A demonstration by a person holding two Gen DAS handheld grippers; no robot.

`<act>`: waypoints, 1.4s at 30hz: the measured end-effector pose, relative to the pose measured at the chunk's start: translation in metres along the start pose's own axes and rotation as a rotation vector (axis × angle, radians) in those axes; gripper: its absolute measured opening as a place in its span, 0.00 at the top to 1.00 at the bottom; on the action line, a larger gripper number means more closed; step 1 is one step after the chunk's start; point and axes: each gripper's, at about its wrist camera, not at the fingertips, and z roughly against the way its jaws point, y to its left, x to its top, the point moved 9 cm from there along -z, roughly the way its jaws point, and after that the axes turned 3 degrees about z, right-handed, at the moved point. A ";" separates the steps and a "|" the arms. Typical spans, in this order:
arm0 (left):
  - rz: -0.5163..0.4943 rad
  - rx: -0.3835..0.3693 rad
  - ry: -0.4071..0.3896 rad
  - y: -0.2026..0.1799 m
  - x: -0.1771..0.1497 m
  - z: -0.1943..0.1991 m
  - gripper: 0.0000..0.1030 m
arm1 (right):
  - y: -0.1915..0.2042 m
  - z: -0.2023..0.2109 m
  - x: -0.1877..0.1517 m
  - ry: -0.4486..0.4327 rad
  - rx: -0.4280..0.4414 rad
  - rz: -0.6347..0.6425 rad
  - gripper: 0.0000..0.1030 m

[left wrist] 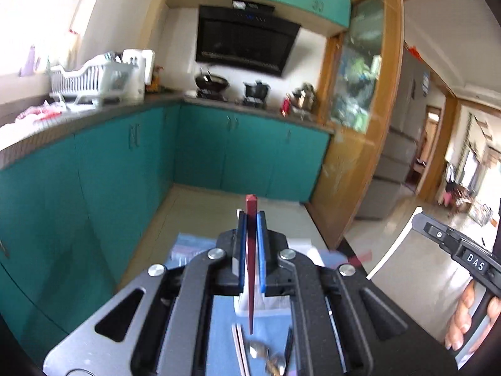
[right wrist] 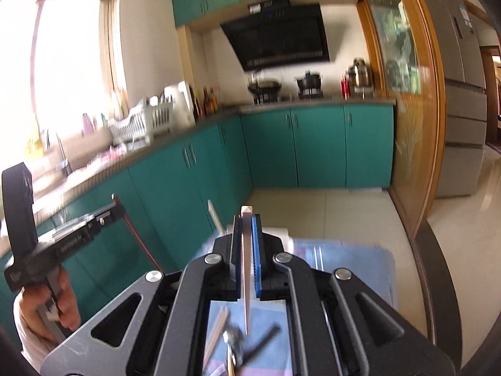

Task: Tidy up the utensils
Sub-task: 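Carry both chopsticks into the white basket and open both tools, then withdraw both open tools back over the remaining utensils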

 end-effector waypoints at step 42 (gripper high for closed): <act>0.021 0.104 0.001 0.021 -0.050 -0.066 0.57 | -0.057 -0.069 -0.027 0.030 -0.214 -0.061 0.51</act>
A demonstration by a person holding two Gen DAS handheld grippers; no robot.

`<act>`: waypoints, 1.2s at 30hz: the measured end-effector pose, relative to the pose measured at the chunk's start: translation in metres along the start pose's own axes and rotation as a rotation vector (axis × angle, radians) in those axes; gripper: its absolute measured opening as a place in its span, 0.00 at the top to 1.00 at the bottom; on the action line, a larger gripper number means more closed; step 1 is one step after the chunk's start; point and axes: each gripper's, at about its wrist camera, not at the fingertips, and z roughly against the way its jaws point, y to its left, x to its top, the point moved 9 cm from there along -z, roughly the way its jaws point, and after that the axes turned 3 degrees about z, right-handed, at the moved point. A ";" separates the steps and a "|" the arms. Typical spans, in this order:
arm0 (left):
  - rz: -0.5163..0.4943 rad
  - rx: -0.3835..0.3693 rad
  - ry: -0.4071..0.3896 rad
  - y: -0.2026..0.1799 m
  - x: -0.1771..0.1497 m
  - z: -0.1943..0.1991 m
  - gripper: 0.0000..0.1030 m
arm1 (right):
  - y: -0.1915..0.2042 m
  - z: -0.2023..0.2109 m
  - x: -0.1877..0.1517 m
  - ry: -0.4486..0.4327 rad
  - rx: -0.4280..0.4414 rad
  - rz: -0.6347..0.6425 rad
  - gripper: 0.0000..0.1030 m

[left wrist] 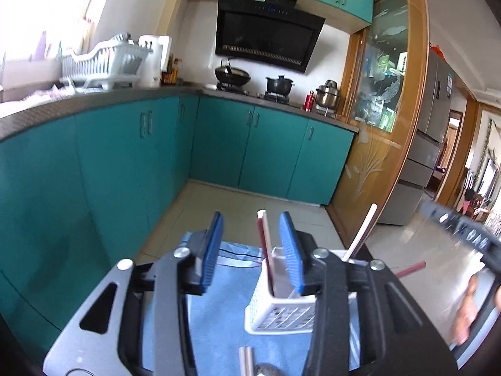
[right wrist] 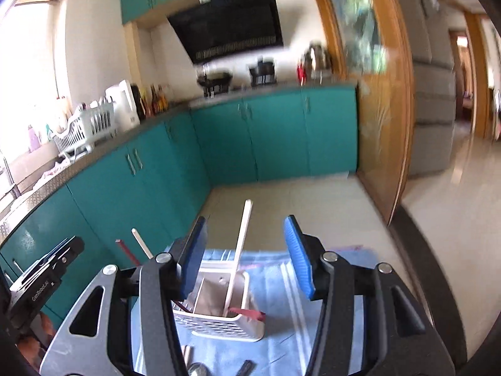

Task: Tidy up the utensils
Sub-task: 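Withdraw both open tools back over the remaining utensils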

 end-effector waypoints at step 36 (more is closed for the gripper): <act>-0.092 0.108 0.572 0.061 -0.247 0.016 0.34 | 0.001 -0.090 -0.283 0.622 0.023 0.009 0.68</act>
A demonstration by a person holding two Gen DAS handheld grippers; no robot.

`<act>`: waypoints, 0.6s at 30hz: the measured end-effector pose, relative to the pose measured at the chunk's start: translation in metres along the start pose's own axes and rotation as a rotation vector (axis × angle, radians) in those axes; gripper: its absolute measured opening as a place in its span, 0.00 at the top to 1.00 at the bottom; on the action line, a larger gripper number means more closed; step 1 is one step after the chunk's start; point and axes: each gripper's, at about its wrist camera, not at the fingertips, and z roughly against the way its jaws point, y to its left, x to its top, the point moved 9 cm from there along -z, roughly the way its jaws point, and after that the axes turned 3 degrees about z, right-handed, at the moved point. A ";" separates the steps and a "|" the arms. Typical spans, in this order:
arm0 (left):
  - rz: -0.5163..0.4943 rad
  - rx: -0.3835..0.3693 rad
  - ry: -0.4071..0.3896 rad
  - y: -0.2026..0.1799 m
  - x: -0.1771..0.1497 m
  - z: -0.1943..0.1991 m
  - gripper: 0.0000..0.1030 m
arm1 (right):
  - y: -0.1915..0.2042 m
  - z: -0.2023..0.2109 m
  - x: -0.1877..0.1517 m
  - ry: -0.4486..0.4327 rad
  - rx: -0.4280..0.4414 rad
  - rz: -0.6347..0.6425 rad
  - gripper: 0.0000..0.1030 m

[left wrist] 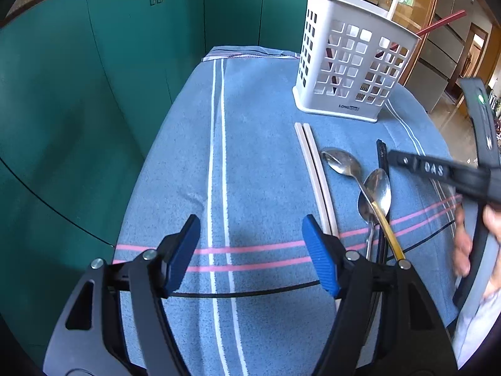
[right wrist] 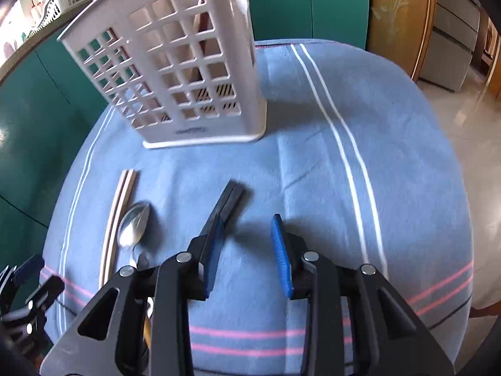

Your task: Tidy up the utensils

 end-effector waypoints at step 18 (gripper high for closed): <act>0.027 -0.071 -0.003 0.009 -0.013 0.003 0.32 | 0.012 -0.014 0.016 0.131 -0.122 0.083 0.68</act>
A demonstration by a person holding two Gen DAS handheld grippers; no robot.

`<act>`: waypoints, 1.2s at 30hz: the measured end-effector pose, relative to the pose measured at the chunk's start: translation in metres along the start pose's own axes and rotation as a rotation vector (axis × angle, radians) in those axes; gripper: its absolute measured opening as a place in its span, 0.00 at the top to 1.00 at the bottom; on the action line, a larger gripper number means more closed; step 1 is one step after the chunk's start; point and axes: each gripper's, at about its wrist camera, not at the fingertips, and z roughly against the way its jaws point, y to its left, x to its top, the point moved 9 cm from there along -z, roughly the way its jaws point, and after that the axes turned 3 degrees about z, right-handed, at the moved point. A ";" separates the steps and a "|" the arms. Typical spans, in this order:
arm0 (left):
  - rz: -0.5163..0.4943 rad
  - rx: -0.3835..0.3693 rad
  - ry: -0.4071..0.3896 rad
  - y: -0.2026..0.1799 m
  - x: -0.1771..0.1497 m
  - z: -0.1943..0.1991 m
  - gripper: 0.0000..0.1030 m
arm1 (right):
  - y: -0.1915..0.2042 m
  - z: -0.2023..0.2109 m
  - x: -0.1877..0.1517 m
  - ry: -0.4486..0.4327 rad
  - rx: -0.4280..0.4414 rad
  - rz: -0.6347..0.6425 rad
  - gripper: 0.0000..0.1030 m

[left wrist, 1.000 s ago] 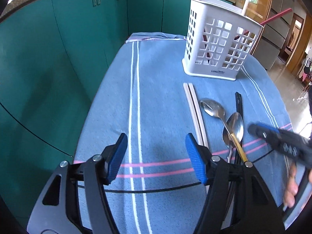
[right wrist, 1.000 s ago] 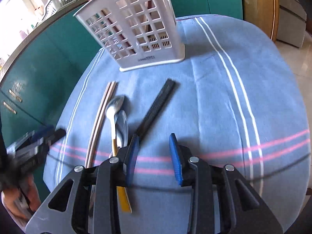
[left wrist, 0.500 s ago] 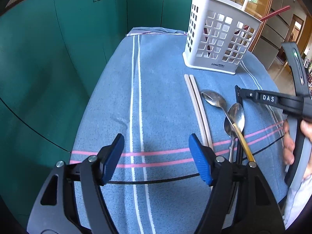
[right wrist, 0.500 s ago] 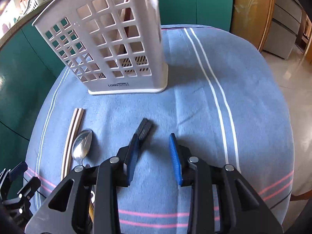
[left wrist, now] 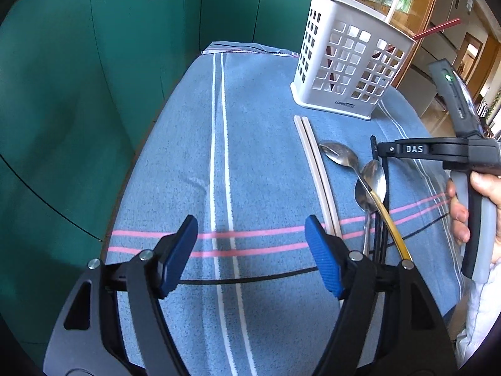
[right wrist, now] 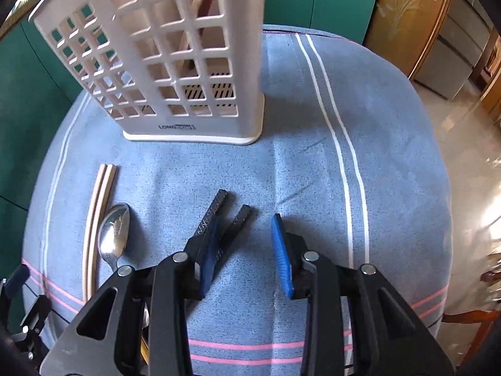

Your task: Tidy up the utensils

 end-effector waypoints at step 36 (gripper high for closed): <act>-0.207 0.158 0.115 -0.031 0.031 -0.055 0.27 | -0.029 0.033 -0.050 -0.092 -0.072 0.026 0.74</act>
